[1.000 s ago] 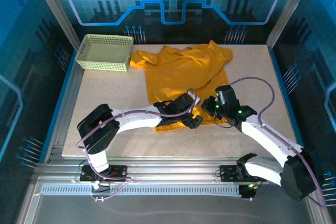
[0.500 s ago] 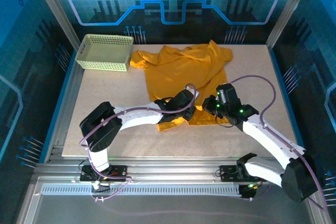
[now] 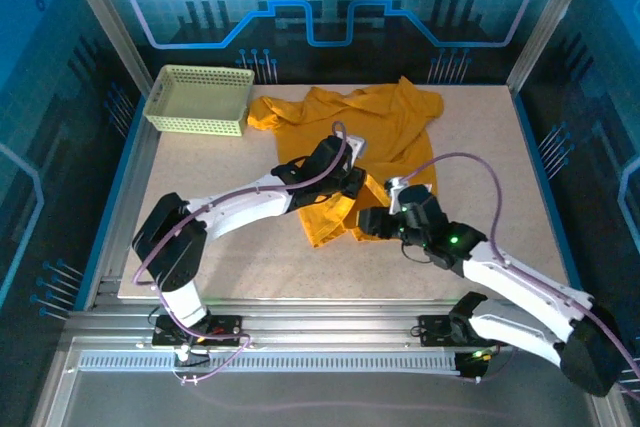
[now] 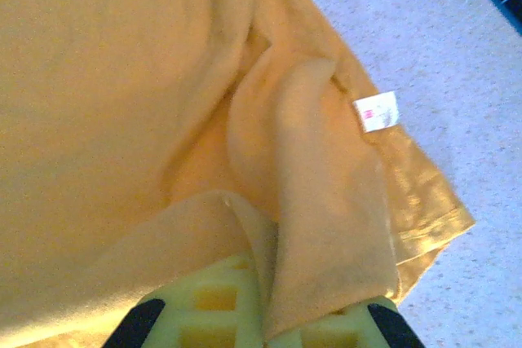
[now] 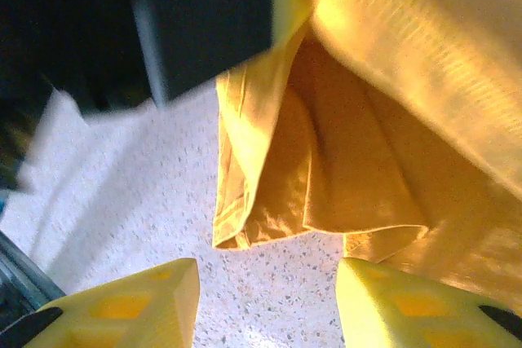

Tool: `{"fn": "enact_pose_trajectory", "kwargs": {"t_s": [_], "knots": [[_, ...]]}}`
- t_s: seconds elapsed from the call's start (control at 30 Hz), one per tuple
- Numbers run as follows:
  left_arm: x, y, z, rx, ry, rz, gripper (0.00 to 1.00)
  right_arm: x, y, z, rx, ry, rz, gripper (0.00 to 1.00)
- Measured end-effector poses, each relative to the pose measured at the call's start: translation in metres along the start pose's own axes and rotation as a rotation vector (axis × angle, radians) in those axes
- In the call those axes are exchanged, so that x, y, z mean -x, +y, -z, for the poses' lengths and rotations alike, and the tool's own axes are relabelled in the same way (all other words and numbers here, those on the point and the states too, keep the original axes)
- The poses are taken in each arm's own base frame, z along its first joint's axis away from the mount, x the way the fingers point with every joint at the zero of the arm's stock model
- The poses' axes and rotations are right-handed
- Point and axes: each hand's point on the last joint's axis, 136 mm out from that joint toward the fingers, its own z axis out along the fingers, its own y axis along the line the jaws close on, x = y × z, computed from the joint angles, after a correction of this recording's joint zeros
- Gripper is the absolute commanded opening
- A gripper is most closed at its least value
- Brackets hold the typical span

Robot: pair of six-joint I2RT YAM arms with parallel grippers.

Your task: Fold the inside-out t-shirt

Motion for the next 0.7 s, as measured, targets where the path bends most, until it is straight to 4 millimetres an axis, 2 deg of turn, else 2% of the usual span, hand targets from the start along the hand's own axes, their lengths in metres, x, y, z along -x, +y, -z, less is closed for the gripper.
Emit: {"fn": "enact_pose_trajectory", "kwargs": {"t_s": [0.17, 0.27, 0.47, 0.7], "knots": [[0.009, -0.009, 0.008, -0.032, -0.005, -0.001, 0.0, -0.022, -0.014, -0.033, -0.029, 0.024, 0.068, 0.47], [0.012, -0.012, 0.012, -0.043, -0.002, -0.001, 0.0, -0.022, -0.017, -0.044, -0.04, -0.012, 0.121, 0.47], [0.02, -0.018, 0.018, -0.06, -0.006, -0.008, 0.0, -0.012, -0.008, -0.057, -0.023, -0.088, 0.209, 0.47], [0.024, -0.02, 0.021, -0.073, -0.002, -0.01, 0.0, -0.025, -0.017, -0.079, -0.055, -0.06, 0.239, 0.46]]}}
